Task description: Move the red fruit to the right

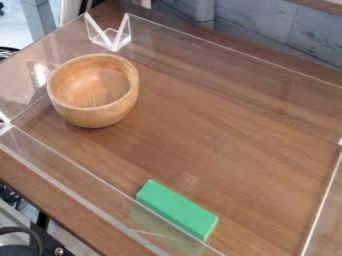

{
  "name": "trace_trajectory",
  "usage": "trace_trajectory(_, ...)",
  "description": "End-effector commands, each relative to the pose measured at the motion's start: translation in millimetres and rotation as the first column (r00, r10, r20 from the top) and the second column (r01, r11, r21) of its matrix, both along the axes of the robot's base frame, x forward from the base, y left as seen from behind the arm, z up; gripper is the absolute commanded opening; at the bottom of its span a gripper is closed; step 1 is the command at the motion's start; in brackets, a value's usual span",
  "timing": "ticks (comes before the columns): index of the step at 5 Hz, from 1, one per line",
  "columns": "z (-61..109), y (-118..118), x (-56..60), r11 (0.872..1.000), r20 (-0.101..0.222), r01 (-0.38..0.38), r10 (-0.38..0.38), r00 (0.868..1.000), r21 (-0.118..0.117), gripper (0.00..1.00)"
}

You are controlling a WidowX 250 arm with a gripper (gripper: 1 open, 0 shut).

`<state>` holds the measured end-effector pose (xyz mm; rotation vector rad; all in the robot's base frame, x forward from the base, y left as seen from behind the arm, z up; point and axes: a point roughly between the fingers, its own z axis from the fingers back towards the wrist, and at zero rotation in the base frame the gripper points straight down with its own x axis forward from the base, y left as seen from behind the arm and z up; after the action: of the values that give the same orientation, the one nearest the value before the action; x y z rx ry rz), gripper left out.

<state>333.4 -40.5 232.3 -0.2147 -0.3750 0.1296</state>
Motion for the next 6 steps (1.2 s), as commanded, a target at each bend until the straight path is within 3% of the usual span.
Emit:
trace_trajectory(1,27.3,-10.1,-5.6,0.999,0.102,-0.041,0.042,0.994,-0.017,0.0)
trace_trajectory(2,24.3,-24.8,-1.1,0.999,0.13,0.014,-0.009,0.992,-0.034,0.0)
trace_trajectory(3,-1.3,-39.2,-8.4,0.997,0.103,0.079,-0.077,0.992,-0.012,1.0)
trace_trajectory(5,-35.9,-38.3,-20.7,0.978,0.038,0.208,-0.209,0.977,0.022,1.0)
trace_trajectory(6,-43.0,-67.1,-28.2,0.966,0.011,0.26,-0.26,0.966,0.016,1.0)
